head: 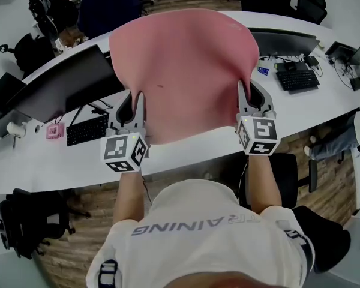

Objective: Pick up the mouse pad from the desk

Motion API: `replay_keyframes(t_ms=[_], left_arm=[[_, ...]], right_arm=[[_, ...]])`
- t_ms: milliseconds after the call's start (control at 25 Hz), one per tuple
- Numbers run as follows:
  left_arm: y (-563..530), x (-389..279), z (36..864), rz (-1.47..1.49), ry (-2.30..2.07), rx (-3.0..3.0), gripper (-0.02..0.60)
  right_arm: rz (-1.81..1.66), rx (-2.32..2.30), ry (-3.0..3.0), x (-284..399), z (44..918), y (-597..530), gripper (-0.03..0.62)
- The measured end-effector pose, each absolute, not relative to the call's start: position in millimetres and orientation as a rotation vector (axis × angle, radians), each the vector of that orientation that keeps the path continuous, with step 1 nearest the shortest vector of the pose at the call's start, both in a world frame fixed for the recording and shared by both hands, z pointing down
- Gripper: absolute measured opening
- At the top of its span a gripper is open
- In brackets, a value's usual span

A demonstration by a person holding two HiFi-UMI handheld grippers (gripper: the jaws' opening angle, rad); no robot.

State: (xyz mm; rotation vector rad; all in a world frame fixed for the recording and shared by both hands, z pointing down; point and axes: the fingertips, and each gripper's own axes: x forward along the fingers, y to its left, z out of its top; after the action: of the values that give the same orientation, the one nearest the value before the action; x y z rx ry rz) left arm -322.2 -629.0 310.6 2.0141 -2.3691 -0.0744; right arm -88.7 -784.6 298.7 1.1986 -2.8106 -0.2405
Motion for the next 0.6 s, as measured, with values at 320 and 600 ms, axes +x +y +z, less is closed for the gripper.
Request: replay_keyframes(t_ms=[320,600], left_arm=[[-632.9,-324.5,312.5,-0.08,-2.347,2.025,0.094],[-634.7,-324.3,309.8,-0.09,-2.347,2.032,0.092]], right_arm=[[-0.247,1.196,-2.791,-92.4,300.7,-783.5,0.057],[-0.252,1.197,-2.797,-92.8,297.4,-784.6,0.057]])
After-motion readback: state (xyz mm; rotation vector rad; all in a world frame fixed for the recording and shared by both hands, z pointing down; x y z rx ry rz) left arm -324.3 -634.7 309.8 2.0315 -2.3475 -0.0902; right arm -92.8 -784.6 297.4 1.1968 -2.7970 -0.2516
